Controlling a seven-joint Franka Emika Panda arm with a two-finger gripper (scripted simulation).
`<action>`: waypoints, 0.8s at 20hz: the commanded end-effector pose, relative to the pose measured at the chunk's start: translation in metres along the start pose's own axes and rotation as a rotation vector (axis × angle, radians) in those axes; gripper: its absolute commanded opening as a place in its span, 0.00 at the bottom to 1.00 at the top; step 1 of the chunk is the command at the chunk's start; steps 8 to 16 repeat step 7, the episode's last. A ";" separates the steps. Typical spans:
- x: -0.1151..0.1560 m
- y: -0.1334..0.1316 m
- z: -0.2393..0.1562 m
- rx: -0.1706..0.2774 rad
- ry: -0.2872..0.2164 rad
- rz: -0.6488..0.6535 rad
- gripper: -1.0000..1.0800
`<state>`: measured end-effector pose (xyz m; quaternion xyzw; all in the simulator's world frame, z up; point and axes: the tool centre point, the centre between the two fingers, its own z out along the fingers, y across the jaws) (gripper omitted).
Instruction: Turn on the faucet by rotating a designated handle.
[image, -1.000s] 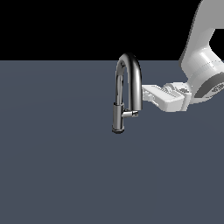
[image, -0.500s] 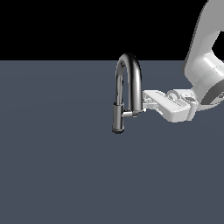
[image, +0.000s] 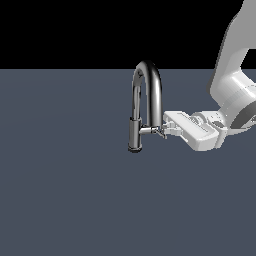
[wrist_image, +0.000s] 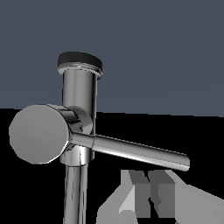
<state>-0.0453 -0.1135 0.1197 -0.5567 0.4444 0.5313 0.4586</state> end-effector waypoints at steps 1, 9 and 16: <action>0.024 0.007 0.005 -0.002 -0.008 0.018 0.00; 0.053 0.015 0.008 -0.007 -0.015 0.026 0.00; 0.053 0.015 0.008 -0.007 -0.015 0.026 0.00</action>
